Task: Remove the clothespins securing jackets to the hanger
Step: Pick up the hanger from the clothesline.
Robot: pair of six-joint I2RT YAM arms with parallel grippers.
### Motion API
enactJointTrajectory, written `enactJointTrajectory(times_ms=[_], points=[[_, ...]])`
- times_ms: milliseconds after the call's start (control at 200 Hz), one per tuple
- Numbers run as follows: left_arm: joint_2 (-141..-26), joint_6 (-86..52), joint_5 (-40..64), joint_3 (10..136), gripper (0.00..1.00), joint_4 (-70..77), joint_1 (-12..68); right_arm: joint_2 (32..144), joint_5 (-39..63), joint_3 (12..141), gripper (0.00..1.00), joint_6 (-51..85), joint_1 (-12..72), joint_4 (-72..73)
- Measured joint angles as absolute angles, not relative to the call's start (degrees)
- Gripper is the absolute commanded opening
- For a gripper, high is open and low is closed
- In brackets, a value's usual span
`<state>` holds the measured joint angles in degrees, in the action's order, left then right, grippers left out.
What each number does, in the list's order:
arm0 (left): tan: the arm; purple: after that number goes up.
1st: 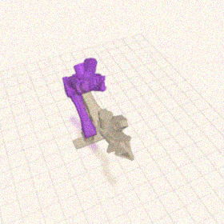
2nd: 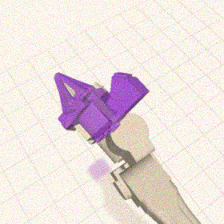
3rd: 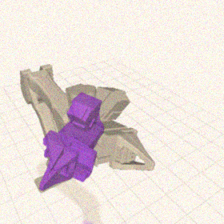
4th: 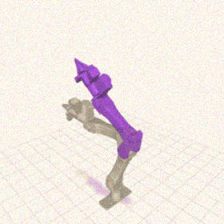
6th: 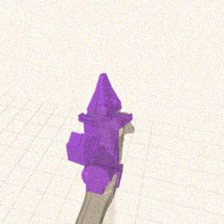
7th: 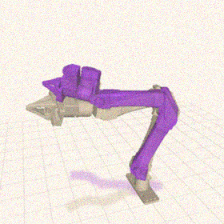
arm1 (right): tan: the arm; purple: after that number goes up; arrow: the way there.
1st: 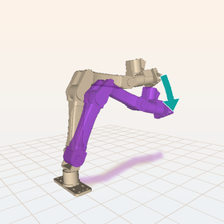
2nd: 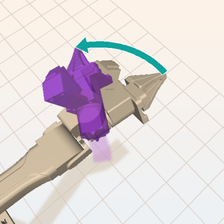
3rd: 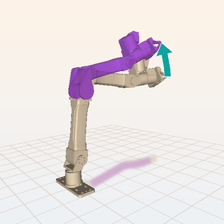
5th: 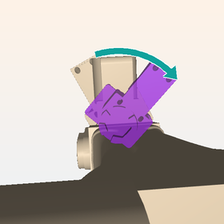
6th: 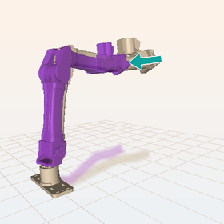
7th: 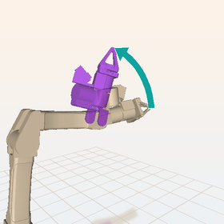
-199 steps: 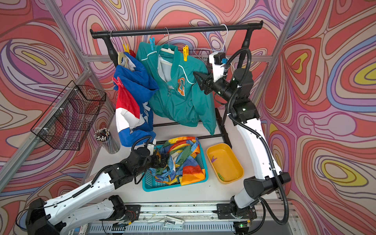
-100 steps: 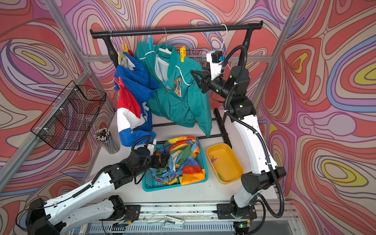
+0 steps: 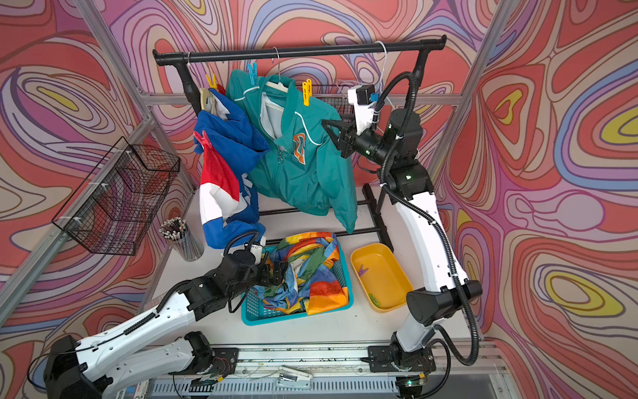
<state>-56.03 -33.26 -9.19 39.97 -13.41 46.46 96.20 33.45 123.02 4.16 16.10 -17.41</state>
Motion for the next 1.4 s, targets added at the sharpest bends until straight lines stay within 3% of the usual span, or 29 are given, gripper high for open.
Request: enactJointTrajectory(times_ms=[115, 235, 471, 861, 1061, 1227, 1402], points=[[-56.03, -33.28, -9.17, 39.97, 1.0, -13.41, 46.46, 96.27, 33.95, 123.04, 0.18, 4.19, 16.21, -17.63], [-56.03, -33.47, -9.17, 39.97, 1.0, -13.41, 46.46, 96.29, 34.41, 123.04, 0.0, 4.29, 16.23, -17.63], [-56.01, -33.82, -9.17, 39.97, 1.0, -13.41, 46.46, 95.2, 33.15, 121.43, 0.0, 3.88, 16.6, -17.08], [-56.01, -34.65, -8.99, 39.97, 1.0, -13.41, 46.46, 86.61, 16.05, 115.11, 0.0, 0.27, 16.73, -20.27], [-56.03, -34.81, -8.95, 39.97, 0.99, -13.41, 46.46, 85.17, 14.66, 114.45, 0.0, -0.58, 16.73, -21.5], [-56.03, -35.22, -8.67, 39.97, 0.99, -13.41, 46.46, 84.97, 16.95, 114.19, 0.24, 0.75, 16.71, -21.19], [-56.16, -35.46, -8.49, 39.97, 0.99, -13.41, 46.46, 84.23, 18.22, 113.86, 0.36, 1.76, 16.93, -20.95]])
